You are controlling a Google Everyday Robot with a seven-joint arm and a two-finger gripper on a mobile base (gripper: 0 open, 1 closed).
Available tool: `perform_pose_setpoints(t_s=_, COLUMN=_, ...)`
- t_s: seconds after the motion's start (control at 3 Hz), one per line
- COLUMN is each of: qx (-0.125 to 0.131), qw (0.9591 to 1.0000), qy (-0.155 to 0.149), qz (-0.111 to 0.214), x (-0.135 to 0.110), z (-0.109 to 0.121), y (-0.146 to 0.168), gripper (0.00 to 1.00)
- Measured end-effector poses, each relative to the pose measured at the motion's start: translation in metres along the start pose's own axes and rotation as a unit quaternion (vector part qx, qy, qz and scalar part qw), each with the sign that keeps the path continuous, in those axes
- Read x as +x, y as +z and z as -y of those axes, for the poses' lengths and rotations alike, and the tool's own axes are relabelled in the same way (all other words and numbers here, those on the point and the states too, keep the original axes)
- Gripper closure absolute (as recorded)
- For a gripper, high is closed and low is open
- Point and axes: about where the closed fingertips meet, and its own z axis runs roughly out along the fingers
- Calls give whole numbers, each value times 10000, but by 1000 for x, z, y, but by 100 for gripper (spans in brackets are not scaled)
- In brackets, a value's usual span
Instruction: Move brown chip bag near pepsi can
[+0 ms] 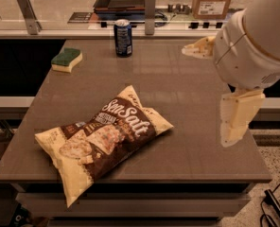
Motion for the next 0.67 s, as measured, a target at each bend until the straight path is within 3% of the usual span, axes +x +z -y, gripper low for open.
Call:
perform_pose_setpoints(t_s=0.33, qx=285, qw=9992, qy=-252, qz=-74, x=-23, z=15, y=25, gripper=0)
perform_pose_setpoints(t_s=0.67, qx=92, qw=9988, qy=-481, qz=-98, x=-42, z=25, y=63, gripper=0)
